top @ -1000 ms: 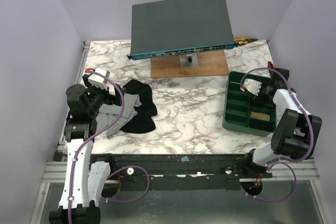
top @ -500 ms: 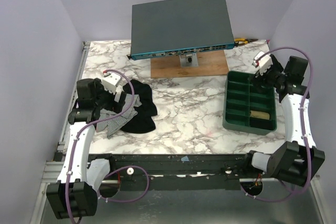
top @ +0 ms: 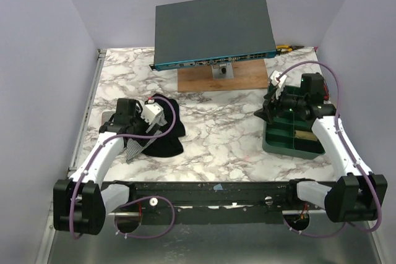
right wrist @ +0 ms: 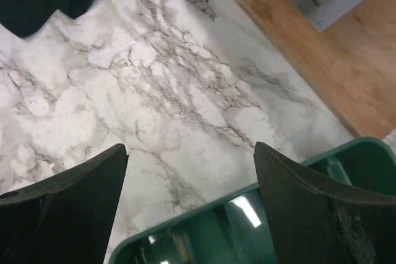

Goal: Roll the underwear
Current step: Move the underwear to the corner of the board.

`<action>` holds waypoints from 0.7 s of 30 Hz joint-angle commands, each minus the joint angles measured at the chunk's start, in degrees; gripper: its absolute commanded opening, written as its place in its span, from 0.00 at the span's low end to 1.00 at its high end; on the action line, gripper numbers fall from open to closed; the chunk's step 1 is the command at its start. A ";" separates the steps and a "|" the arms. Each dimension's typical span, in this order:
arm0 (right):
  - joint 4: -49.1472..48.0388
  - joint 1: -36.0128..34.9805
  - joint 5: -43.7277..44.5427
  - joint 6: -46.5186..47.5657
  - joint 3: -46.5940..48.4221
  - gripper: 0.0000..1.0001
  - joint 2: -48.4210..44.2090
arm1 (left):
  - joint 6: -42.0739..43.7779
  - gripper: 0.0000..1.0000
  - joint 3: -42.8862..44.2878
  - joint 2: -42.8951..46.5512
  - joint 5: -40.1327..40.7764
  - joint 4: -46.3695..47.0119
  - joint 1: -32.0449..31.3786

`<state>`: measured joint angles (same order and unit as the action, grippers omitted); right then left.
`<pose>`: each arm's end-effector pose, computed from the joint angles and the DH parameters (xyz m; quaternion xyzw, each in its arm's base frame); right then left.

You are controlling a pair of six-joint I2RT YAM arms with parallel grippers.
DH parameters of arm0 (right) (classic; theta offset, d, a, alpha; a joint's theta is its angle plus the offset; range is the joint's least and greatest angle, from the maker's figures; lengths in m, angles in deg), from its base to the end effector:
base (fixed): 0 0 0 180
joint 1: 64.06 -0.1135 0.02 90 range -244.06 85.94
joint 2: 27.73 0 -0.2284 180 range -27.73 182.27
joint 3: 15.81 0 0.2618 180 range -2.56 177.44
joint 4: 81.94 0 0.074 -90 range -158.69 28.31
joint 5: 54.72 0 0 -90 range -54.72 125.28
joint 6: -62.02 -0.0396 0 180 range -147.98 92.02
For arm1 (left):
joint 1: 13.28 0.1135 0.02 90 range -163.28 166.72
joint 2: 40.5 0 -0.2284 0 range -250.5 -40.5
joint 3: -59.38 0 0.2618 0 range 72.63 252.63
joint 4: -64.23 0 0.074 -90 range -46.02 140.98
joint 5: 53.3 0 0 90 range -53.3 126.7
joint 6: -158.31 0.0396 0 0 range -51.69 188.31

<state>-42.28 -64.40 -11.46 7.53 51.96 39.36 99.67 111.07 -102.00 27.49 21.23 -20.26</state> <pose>0.2713 0.0304 0.2634 -0.4175 0.7357 0.2218 0.4850 0.2348 -0.0351 0.1795 0.3344 0.8839 -0.0073 0.3267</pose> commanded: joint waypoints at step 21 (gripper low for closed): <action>-6.68 -7.30 3.58 -9.14 -4.86 0.86 1.96 | -2.87 0.11 5.01 -14.16 1.95 1.77 0.61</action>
<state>-47.70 -71.22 -8.94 -0.67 47.72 40.30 98.51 114.00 -116.23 29.50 22.62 -20.26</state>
